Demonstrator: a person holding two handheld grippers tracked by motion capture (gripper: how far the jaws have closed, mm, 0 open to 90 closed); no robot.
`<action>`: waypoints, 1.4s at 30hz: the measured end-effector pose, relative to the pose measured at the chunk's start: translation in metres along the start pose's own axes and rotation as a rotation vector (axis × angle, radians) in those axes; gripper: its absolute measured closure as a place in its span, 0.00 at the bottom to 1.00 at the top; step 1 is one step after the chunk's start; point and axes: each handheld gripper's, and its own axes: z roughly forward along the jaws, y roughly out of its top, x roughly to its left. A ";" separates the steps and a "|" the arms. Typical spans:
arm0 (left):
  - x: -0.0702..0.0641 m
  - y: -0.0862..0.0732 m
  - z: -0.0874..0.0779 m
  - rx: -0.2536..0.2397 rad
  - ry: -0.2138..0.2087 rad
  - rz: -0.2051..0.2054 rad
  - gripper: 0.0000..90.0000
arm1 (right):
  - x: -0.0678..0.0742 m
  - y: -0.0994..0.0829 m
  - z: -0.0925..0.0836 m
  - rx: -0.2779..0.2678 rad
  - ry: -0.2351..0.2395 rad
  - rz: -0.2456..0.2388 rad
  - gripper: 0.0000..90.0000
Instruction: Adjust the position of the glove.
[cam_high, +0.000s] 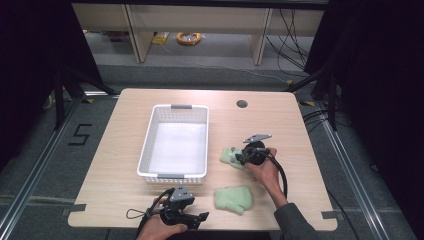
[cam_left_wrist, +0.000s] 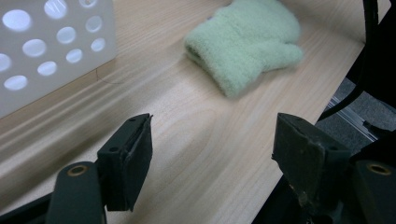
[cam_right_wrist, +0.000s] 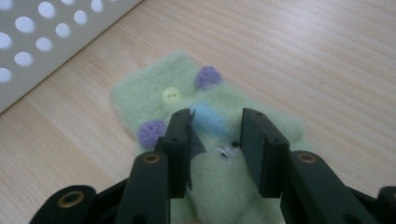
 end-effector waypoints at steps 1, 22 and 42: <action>0.000 0.000 0.000 0.003 0.001 -0.005 0.31 | 0.000 0.000 -0.001 0.004 0.003 0.012 0.72; 0.000 -0.001 0.001 -0.016 0.001 -0.001 0.31 | -0.006 -0.007 -0.003 -0.042 0.028 -0.007 0.95; 0.006 -0.001 -0.001 0.012 0.001 0.008 0.31 | -0.009 -0.002 -0.024 -0.100 0.078 -0.031 0.97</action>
